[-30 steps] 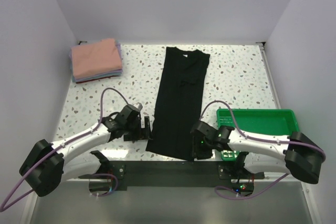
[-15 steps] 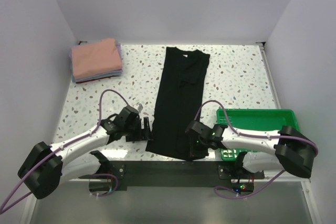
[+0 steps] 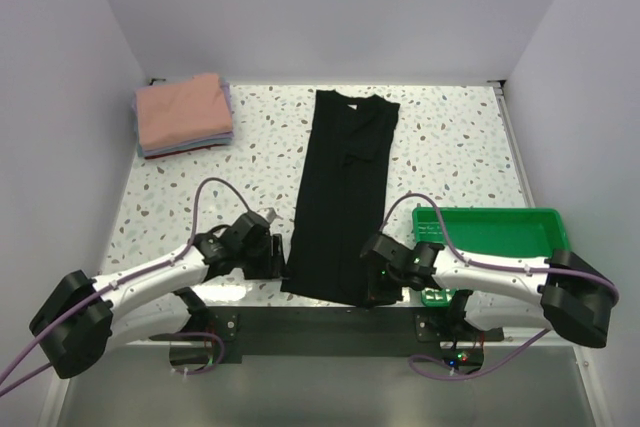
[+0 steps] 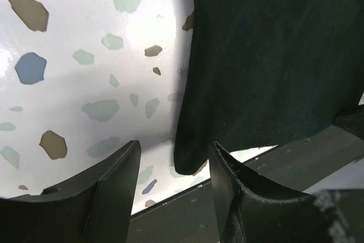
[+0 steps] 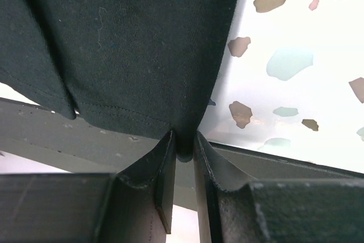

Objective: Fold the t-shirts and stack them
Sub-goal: Fold the tshirt

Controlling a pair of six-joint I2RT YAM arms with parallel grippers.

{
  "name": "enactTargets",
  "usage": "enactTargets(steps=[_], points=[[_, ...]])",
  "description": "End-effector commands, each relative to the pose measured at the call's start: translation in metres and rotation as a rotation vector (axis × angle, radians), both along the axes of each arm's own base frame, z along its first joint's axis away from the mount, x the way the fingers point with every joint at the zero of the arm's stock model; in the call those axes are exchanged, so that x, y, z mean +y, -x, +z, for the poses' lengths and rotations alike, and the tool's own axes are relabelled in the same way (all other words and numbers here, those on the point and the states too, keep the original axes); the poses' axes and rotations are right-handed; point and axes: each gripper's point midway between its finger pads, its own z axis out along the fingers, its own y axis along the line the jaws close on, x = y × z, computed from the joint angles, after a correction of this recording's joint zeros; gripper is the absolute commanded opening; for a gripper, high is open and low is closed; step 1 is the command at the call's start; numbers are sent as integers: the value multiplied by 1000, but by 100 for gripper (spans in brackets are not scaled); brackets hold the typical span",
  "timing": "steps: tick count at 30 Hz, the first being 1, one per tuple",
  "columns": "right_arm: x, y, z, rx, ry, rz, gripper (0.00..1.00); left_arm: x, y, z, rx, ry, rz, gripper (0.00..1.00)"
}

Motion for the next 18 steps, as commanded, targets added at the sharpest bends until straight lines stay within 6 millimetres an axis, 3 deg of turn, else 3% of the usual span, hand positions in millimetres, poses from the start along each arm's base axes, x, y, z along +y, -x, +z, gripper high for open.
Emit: enactTargets(steps=[1,12,16,18], points=[[-13,3,-5,3,43,-35,22,9,21,-13,73,-35,-11,56],[-10,4,-6,3,39,-28,22,0,42,-26,133,-38,-68,52],[-10,5,-5,4,40,-25,22,3,47,-32,152,-63,-61,40],[-9,4,-4,2,38,-25,22,4,48,-33,157,-69,-55,29]])
